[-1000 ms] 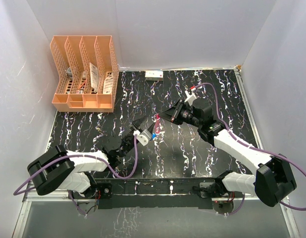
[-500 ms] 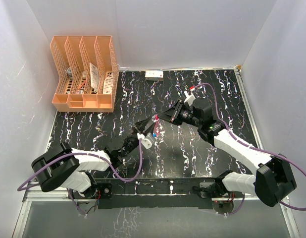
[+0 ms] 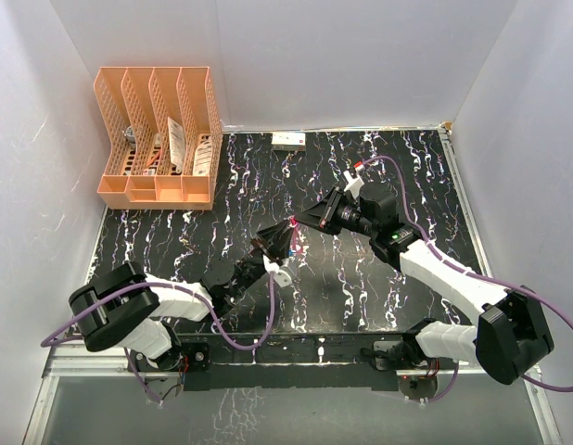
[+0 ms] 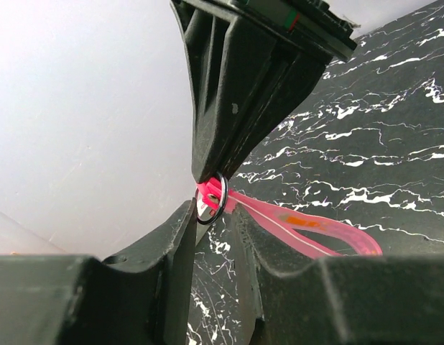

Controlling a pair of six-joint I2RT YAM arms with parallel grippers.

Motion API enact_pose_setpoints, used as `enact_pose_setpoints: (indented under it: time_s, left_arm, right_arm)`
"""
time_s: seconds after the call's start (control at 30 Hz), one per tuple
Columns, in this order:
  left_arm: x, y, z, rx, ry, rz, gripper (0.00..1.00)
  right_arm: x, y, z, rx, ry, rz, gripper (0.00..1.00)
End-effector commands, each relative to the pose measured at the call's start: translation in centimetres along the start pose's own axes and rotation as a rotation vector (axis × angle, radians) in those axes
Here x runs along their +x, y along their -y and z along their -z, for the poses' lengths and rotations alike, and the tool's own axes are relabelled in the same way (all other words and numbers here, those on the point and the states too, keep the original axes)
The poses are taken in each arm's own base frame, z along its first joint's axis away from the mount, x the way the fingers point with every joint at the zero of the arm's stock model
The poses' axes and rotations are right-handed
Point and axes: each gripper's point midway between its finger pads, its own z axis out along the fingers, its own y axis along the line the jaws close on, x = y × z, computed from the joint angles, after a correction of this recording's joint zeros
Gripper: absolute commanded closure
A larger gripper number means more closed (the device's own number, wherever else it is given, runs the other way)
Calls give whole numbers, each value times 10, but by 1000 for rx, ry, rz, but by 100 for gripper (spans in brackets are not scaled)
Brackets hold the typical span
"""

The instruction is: Put the keys on the keyring

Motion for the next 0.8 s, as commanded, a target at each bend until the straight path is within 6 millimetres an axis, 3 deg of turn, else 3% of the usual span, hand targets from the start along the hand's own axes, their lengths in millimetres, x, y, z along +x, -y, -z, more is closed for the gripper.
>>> enact_pose_setpoints:
  time_s: [0.0,0.4,0.67,0.77]
  left_arm:
    - [-25,-18,-10,-65,78,-43,76]
    - [-31,-13,-10,-49,104,-48,85]
    - [-32,-10,-7,-37,112,-28,100]
    - [-34,-13,-6,-48,120,-14,100]
  right_arm:
    - [-12,-27,1,-61,22,18,100]
    - [-10,-24,1,-57,15,11,100]
    - [-10,-27,0,-70,11,2,100]
    - [-10,-29,0,-79,10,0,95]
